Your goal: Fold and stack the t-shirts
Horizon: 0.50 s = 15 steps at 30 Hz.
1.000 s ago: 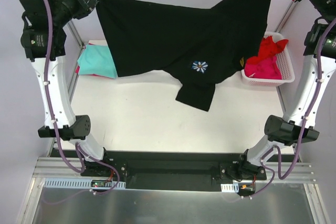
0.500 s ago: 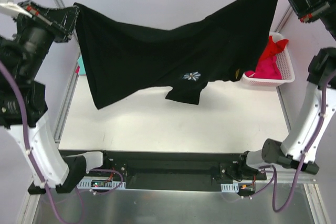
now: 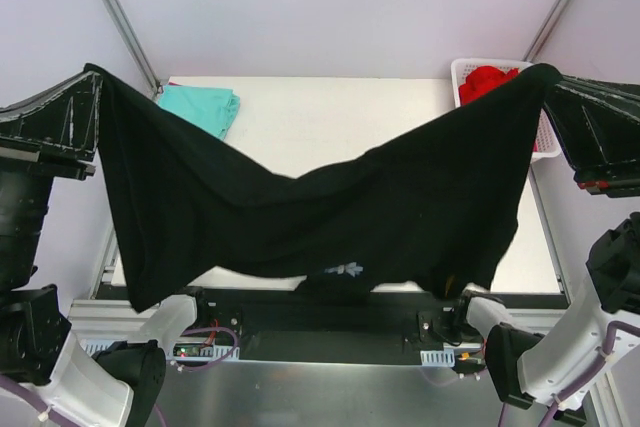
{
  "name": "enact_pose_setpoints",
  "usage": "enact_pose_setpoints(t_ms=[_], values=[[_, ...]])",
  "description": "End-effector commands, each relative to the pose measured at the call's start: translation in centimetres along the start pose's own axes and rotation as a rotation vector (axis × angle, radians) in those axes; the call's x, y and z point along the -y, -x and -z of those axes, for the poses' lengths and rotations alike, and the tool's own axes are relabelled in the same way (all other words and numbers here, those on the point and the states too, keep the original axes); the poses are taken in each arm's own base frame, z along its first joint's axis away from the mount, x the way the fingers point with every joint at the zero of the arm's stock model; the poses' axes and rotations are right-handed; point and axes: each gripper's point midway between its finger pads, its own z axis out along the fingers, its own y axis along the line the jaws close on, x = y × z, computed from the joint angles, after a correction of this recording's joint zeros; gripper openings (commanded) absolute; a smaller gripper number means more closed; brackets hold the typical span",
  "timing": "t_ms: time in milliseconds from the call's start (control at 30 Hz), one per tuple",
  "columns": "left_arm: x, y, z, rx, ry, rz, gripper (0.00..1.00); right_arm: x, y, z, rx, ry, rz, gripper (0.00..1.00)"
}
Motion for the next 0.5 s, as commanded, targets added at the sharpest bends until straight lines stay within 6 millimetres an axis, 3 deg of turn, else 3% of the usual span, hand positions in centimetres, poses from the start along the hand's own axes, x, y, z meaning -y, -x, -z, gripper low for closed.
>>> enact_pose_setpoints(t_ms=[0,133,233,300,333,367,433,467], values=[[-0.4,2.7,0.5,0.111,0.069,-0.017,0.0,2.3,1.4,-0.8,0.076,-0.05,-0.073,0.0],[-1.9,4.0,0.7,0.164,0.158,-0.037,0.0,5.0,0.8,-0.9,0.076,-0.103,-0.097,0.0],[-3.1,3.1,-0.5,0.124,0.173,-0.044,0.0,8.3,-1.0,-0.5,0.042,-0.161,-0.12,0.0],[-4.7,1.0,-2.4,0.057,0.196,-0.032,0.0,10.0,-2.2,-0.1,0.017,-0.198,-0.12,0.0],[-5.4,-0.1,-3.1,0.021,0.203,-0.026,0.0,12.0,-3.5,0.3,-0.004,-0.233,-0.142,0.0],[-7.2,-2.6,-4.9,-0.052,0.225,-0.007,0.0,13.0,-4.3,0.5,-0.026,-0.251,-0.157,0.0],[-8.7,-5.9,-6.7,-0.149,0.225,0.029,0.0,16.4,-6.8,1.3,-0.073,-0.302,-0.201,0.0],[-10.9,-9.1,-8.3,-0.231,0.259,0.056,0.0,17.6,-7.7,1.6,-0.089,-0.318,-0.223,0.0]])
